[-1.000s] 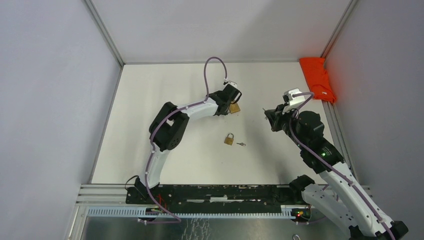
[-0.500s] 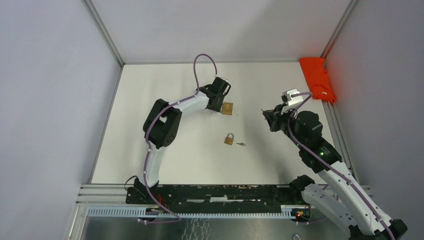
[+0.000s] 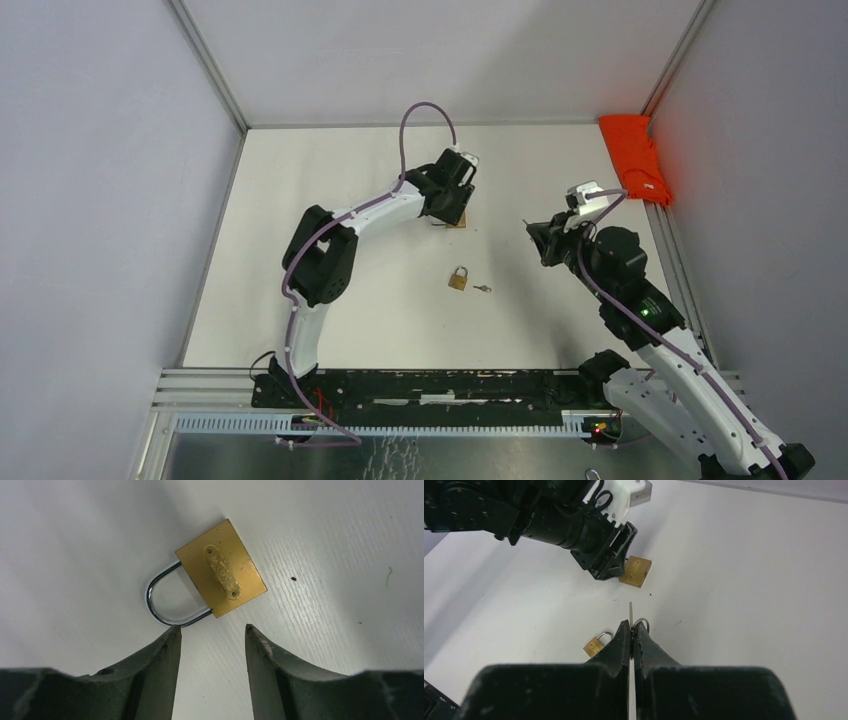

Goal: Unlock with the key

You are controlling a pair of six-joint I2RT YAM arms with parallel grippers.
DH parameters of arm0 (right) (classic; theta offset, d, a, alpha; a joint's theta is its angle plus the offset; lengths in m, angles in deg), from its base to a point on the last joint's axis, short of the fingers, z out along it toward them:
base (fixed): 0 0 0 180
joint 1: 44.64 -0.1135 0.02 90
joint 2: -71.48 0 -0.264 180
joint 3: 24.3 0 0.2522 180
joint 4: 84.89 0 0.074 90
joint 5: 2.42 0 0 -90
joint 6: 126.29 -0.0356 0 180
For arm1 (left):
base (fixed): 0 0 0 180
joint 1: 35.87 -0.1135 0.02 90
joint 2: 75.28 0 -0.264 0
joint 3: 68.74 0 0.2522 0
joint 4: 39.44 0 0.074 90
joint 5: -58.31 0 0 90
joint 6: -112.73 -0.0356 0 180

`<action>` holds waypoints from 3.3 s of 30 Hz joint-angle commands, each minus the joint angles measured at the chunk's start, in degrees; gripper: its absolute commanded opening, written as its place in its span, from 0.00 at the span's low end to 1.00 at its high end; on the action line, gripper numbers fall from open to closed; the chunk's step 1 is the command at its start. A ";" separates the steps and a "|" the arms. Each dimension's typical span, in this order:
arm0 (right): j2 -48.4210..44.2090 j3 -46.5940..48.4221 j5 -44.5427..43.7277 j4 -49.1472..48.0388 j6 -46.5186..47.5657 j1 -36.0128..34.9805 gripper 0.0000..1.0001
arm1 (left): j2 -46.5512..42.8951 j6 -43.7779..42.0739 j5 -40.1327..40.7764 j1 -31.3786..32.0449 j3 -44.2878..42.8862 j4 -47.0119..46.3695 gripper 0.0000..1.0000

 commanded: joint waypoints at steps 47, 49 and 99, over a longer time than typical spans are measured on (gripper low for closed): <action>-5.01 2.72 -2.66 1.99 2.23 0.17 0.00 | 7.08 7.67 2.70 -0.45 -2.57 1.93 0.82; -4.95 2.65 -2.61 1.84 2.20 0.13 0.00 | 6.54 6.87 3.92 -0.82 -2.21 1.95 0.82; -8.15 -0.78 0.19 -0.61 5.94 0.17 0.00 | 11.62 27.74 5.08 -5.44 -7.83 2.21 0.81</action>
